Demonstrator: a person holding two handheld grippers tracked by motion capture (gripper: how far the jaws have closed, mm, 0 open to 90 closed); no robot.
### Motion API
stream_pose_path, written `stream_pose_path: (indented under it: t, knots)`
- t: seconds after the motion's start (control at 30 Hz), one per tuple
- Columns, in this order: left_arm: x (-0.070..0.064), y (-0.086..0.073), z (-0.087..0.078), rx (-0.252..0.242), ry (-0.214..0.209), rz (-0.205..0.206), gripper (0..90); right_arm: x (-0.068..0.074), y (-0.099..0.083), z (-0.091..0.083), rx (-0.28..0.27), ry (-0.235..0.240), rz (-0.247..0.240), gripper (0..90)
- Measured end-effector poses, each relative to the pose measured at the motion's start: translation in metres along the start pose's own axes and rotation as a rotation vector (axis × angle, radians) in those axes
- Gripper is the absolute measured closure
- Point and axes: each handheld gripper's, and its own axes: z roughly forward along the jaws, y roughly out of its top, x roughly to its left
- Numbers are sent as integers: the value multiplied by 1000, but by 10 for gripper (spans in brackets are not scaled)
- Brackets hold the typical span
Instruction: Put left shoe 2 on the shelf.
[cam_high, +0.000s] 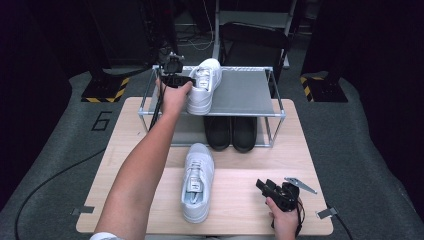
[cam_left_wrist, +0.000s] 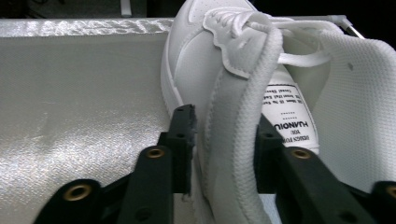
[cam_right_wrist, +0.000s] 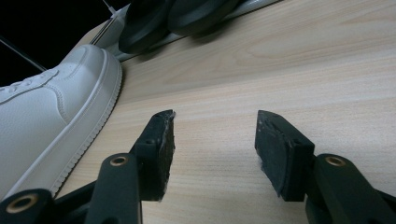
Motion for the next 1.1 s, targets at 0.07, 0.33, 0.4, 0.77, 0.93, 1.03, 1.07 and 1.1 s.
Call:
stream_pose_path:
  t: [0.07, 0.33, 0.4, 0.77, 0.93, 1.03, 1.07, 1.1]
  knots:
    - [2, 1, -3, -26, -16, -4, 613, 0, 0, 0, 0, -1, 0, 474]
    - [2, 5, -17, -52, -13, 20, 582, 0, 0, 1, 8, -5, 8, 474]
    - [3, 5, -21, -51, -20, 28, 568, 0, 0, 1, 6, -6, 8, 474]
    - [5, 3, -54, -57, -47, 96, 524, 0, 0, 2, 20, -9, 19, 474]
    - [8, -2, -73, -54, -67, 137, 504, 1, 0, 2, 19, -10, 8, 474]
    - [9, -10, -81, -59, -74, 152, 504, 3, 0, 1, 13, -6, -3, 474]
    - [10, -12, -83, -37, -76, 163, 504, 3, 1, 1, 14, -6, 2, 474]
    - [11, -15, -85, -35, -76, 176, 503, 4, 1, 1, 11, -4, -7, 474]
